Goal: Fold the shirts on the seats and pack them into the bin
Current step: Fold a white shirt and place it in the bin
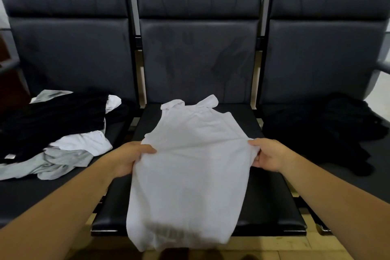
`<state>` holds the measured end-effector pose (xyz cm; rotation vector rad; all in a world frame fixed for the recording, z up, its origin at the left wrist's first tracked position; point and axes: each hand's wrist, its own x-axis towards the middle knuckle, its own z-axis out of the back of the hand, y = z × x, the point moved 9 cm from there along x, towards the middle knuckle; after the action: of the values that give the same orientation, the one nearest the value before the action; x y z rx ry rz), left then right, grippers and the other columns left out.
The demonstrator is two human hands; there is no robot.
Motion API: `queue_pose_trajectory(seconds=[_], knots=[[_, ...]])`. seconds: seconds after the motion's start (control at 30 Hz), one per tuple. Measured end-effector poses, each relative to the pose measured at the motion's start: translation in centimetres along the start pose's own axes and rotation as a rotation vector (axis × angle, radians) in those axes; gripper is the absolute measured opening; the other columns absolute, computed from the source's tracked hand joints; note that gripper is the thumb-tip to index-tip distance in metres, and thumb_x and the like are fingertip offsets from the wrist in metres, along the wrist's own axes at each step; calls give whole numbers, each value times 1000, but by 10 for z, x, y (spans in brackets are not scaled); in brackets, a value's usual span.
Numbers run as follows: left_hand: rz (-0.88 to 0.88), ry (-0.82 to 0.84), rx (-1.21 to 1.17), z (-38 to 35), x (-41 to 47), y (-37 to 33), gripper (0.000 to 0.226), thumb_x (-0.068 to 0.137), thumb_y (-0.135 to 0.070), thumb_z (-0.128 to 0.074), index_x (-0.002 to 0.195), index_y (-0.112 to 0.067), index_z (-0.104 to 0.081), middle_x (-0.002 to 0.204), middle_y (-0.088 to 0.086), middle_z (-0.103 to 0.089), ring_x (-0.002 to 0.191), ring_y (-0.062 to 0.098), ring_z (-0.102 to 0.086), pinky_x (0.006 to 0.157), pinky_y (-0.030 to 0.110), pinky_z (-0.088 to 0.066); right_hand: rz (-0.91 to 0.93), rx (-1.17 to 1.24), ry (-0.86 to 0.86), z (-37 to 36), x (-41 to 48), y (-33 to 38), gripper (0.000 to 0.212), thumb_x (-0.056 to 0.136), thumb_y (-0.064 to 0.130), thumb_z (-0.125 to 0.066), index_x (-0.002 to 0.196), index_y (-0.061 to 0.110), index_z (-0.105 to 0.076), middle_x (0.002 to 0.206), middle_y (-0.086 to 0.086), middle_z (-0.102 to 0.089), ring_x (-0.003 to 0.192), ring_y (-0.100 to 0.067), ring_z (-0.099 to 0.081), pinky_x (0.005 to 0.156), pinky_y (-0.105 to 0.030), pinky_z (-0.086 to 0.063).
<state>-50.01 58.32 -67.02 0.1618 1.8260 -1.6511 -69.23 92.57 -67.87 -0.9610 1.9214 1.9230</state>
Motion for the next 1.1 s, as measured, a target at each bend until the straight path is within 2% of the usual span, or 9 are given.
queue_pose_trajectory(seconds=[0.1,0.2,0.37,0.57,0.77,0.87,1.0,1.03,1.1], knots=[[87,4,-26,0,-6,16,34,87,-7,-71,119,3,-68,109,19,-75,91,32,-74,82,42,-56,-41,70,-22,6,1,-14,25,95,8,-64,120,6,-63,117,-16,-70,102,-35,-69,75,-50,-57],[106,43,-92,-7,-8,22,43,82,-16,-75,122,-1,-69,119,17,-72,105,32,-71,91,42,-54,-40,72,-2,5,-3,-14,27,91,9,-70,118,7,-65,117,-16,-71,106,-36,-68,90,-53,-55],[52,-72,-313,-14,2,14,33,98,-22,-63,126,-6,-67,124,15,-71,111,31,-67,83,41,-53,43,-118,-84,11,-1,-7,29,89,0,-70,117,-1,-63,115,-20,-68,100,-37,-67,70,-47,-57],[81,-126,-275,-23,5,4,31,91,-19,-72,119,-6,-69,109,16,-75,101,33,-72,76,43,-57,79,-218,-103,7,-3,4,22,100,11,-59,122,13,-56,116,-16,-66,100,-36,-66,66,-45,-55],[-102,-93,-384,-17,-3,-22,34,97,-17,-55,129,-6,-61,123,15,-70,112,33,-66,85,44,-52,74,-13,-72,12,-5,6,18,100,10,-60,117,8,-64,114,-13,-69,100,-31,-67,68,-44,-55],[-181,-69,-398,-14,-13,-40,39,95,-15,-49,130,-3,-60,127,16,-67,110,32,-65,88,44,-50,158,91,38,2,-14,23,19,98,14,-61,116,8,-65,116,-13,-70,106,-30,-68,82,-44,-56],[-278,-62,-408,-10,-32,-75,30,96,-13,-45,101,-5,-73,107,12,-73,90,25,-72,87,40,-50,336,302,176,-8,-38,67,20,101,17,-55,115,6,-63,110,-9,-69,107,-26,-66,95,-40,-51],[-304,-62,-409,-9,-38,-85,31,97,-14,-46,101,-7,-75,107,11,-74,92,24,-73,89,40,-50,385,315,195,-8,-44,78,18,102,19,-55,112,7,-64,108,-8,-69,105,-25,-66,95,-39,-51],[-352,-48,-400,-3,-52,-105,33,96,-15,-53,124,-7,-68,121,12,-72,111,28,-69,99,43,-49,476,307,188,-7,-59,101,18,101,20,-56,111,8,-65,109,-8,-69,107,-26,-66,95,-40,-52]])
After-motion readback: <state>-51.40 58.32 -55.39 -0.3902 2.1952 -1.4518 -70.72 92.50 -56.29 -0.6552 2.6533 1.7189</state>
